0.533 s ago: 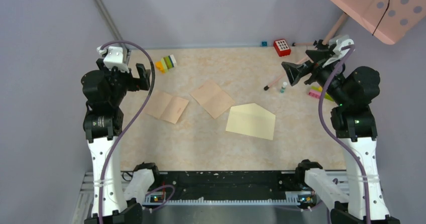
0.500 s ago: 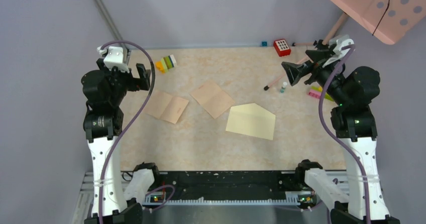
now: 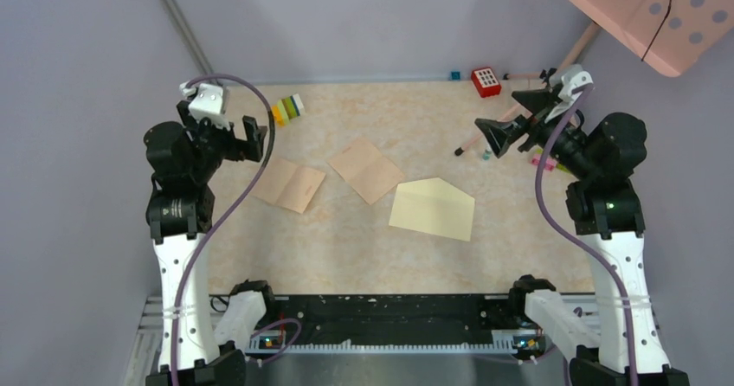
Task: Place the letter into the envelope and seal it
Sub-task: Pick up the letter from the center of the board.
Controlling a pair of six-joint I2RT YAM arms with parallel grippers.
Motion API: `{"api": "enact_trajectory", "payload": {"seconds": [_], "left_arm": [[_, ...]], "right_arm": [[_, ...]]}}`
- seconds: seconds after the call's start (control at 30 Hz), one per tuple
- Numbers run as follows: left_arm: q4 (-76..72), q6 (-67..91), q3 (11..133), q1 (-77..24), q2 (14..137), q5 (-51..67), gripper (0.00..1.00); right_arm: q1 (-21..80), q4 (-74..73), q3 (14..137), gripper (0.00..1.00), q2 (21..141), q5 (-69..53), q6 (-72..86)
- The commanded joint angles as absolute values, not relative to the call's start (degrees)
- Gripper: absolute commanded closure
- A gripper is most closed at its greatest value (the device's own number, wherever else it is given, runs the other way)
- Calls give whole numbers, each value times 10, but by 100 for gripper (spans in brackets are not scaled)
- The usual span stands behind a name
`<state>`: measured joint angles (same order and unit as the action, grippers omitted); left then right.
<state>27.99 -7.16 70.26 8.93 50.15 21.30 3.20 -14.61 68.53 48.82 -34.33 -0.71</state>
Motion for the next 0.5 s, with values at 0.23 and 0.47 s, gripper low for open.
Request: {"api": "enact_trajectory", "payload": {"seconds": [0.23, 0.47], "left_arm": [[286, -186, 666, 91, 505, 293, 2], [309, -256, 604, 88, 501, 279, 2]], "right_arm": [[31, -101, 639, 1, 488, -440, -33], [35, -60, 603, 1, 495, -470, -14]]}}
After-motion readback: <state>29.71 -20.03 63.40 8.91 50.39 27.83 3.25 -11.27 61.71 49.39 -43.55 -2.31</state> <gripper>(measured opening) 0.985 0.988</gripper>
